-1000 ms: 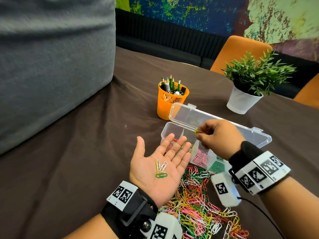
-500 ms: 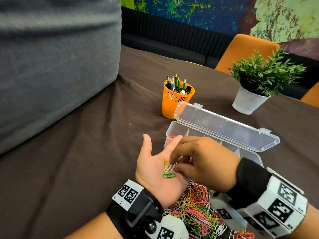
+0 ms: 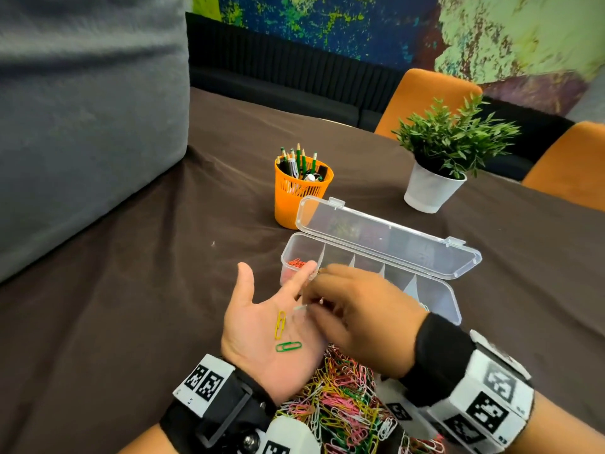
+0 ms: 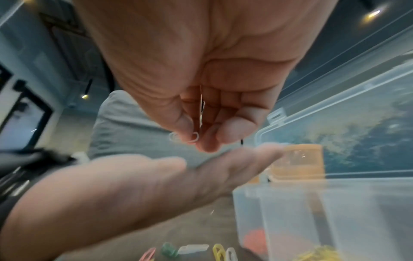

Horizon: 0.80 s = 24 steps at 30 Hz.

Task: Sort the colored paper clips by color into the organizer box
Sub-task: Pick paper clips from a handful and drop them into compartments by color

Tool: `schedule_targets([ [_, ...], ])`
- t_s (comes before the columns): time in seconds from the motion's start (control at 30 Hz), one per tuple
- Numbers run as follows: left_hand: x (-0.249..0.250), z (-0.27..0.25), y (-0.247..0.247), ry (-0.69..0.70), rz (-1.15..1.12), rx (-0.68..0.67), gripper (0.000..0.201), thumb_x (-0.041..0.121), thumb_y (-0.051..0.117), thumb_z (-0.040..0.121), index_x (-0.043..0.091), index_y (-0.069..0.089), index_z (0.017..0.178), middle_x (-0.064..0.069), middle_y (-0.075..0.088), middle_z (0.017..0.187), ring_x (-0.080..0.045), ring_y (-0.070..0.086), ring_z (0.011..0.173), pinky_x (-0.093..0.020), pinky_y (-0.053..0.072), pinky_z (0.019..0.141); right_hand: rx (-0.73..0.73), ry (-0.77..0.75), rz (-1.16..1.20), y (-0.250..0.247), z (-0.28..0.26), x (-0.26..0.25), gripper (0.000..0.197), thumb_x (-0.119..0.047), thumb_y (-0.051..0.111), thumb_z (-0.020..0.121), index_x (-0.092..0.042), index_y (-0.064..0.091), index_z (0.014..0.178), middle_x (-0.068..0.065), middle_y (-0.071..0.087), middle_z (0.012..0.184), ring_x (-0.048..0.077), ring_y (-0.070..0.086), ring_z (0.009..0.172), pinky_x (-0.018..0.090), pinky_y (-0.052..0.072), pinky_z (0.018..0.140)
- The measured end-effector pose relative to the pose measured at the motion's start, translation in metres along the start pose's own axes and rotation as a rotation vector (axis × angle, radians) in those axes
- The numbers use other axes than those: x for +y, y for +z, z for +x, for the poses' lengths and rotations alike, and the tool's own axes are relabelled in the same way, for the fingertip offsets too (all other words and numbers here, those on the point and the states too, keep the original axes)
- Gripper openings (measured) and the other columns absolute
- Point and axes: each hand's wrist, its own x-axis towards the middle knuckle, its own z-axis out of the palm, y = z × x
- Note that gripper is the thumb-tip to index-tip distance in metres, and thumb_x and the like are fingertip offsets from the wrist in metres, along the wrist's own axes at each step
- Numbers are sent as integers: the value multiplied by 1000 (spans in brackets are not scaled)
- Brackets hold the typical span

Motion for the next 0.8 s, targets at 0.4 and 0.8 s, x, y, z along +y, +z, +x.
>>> schedule_targets([
  [0.4,-5,1,1,-8,-31,-23,92,79,45,83,12,47,145,-23,50,145,-43,48,134,-51,30,116,-58,615,-454,-56,-65,83,29,-40,47,88,-33,74,97,-11,63,90,15,63,82,33,53,75],
  [0.8,-1,-1,7,41,57,0,93,82,41,82,14,47,145,-20,52,145,-41,48,134,-55,37,112,-101,76,-7,22,-20,-36,20,-41,45,93,-30,58,102,-7,50,103,22,57,92,41,50,78],
])
